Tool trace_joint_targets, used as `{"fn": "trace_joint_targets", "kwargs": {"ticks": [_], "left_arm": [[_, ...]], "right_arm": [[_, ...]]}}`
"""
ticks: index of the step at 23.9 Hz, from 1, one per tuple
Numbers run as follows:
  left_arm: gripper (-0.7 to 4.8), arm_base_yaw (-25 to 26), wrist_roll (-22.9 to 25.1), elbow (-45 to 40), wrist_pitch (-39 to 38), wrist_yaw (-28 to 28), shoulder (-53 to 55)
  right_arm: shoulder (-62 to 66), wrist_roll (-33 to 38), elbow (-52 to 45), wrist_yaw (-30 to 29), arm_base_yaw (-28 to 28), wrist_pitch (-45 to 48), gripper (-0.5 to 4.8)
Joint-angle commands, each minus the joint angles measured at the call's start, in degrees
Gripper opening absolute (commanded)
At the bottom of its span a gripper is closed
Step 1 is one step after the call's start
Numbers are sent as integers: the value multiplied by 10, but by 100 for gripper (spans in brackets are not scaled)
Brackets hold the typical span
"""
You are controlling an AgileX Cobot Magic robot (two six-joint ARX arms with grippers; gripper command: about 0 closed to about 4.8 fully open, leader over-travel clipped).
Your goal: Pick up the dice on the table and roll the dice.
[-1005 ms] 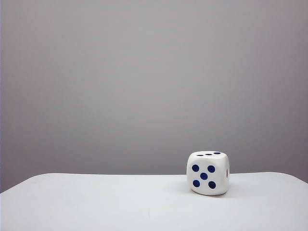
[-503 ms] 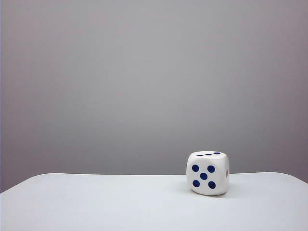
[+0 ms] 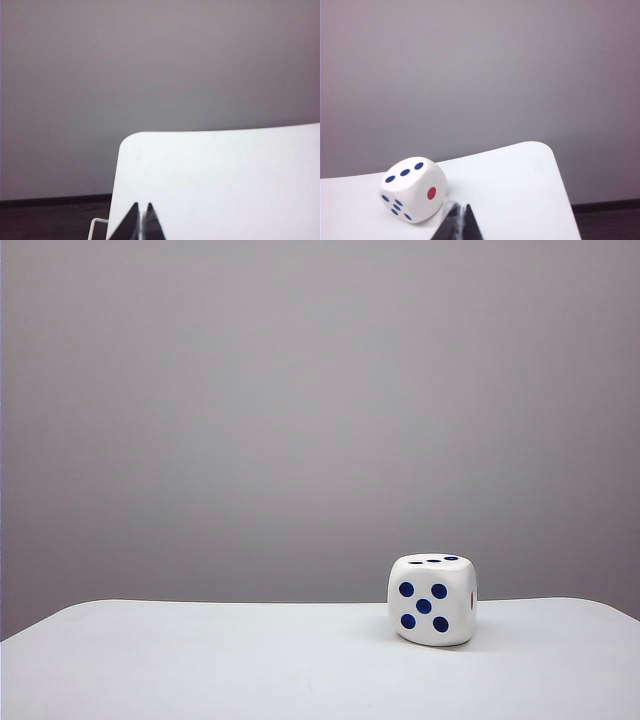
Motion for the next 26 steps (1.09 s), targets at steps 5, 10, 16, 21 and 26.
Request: {"fn": "trace_joint_targets", "kwargs": {"ticks": [5, 10, 16, 21, 26], "left_arm": [[14, 1, 1, -18, -11, 0, 0], [19, 1, -5, -18, -17, -3, 0], [22, 0, -4, -18, -20, -2, 0], [22, 0, -4, -18, -20, -2, 0], [22, 0, -4, -18, -20, -2, 0]], "right_arm": [[0, -32, -3, 3, 0, -7, 31], [0, -32, -3, 3, 0, -52, 30], [0, -32, -3, 3, 0, -86, 31], [0, -32, -3, 3, 0, -86, 31], [0, -32, -3, 3, 0, -86, 31]]}}
